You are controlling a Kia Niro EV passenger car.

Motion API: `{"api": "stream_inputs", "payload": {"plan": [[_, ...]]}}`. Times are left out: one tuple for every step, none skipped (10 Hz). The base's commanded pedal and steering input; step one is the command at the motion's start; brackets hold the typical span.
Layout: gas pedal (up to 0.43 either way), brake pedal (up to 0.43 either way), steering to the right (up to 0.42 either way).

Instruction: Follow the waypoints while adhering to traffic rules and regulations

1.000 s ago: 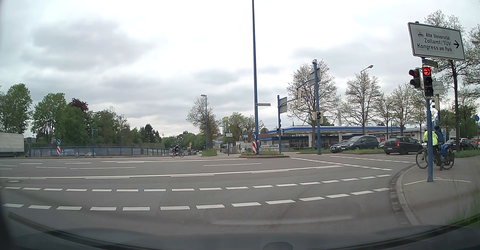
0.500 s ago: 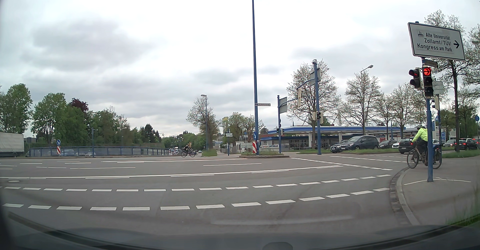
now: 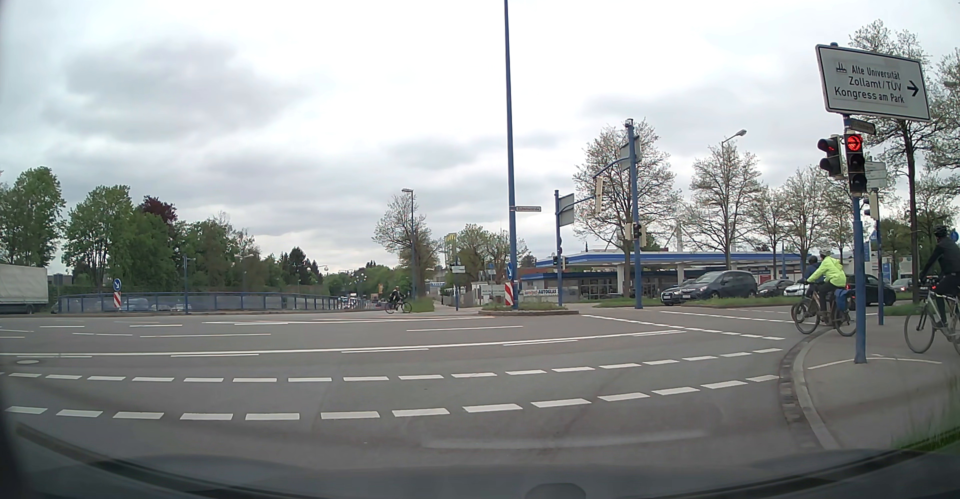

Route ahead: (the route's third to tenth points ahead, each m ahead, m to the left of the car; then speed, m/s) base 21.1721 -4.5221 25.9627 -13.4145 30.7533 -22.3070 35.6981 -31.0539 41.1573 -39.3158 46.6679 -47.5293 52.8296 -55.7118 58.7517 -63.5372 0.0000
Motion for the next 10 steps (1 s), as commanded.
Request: {"api": "stream_inputs", "payload": {"plan": [[0.0, 0.244, 0.033], [0.0, 0.244, 0.033], [0.0, 0.244, 0.033], [0.0, 0.244, 0.033], [0.0, 0.244, 0.033], [0.0, 0.244, 0.033], [0.0, 0.244, 0.033], [0.0, 0.244, 0.033], [0.0, 0.244, 0.033], [0.0, 0.244, 0.033]]}}
